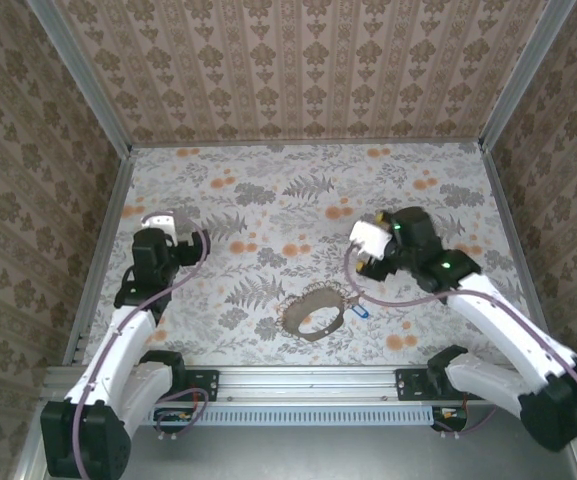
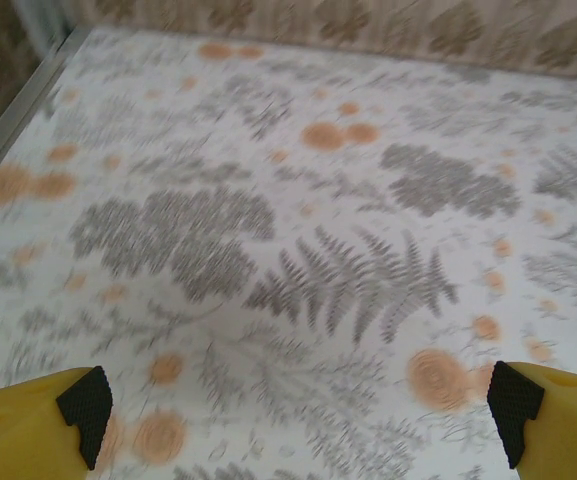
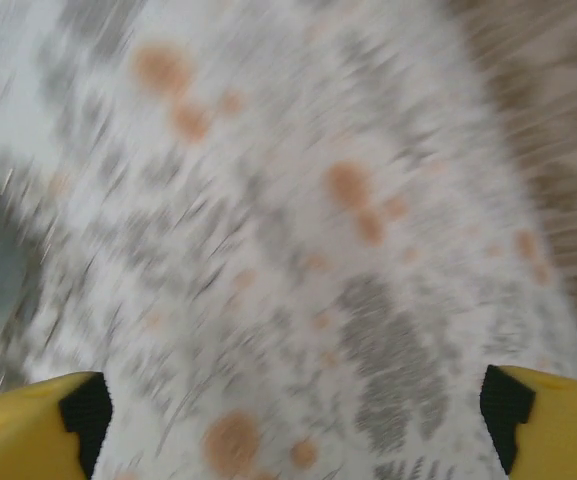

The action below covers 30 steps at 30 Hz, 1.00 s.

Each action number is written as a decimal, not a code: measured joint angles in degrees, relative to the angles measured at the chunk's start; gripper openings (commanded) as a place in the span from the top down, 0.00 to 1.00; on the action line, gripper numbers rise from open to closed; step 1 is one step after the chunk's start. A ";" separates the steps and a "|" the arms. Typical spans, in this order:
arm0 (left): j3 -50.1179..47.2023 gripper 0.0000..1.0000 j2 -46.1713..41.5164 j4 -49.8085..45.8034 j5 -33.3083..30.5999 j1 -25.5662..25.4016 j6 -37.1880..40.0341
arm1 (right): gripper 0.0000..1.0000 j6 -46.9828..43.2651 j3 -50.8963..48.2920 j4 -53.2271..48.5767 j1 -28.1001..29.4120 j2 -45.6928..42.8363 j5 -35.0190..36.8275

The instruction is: Put the keys on the keyring

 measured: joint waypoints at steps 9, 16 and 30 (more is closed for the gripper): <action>5.99 0.00 -0.20 -1.09 1.57 -5.40 13.38 | 0.00 27.89 -6.10 27.50 -11.13 -12.94 3.37; -4.61 0.00 0.02 10.40 -3.23 -6.12 18.03 | 0.00 36.52 -19.67 41.38 -12.41 -8.55 11.98; -14.29 0.00 22.45 38.69 -7.26 -2.05 18.43 | 0.00 40.98 -33.05 68.24 -18.05 20.04 15.69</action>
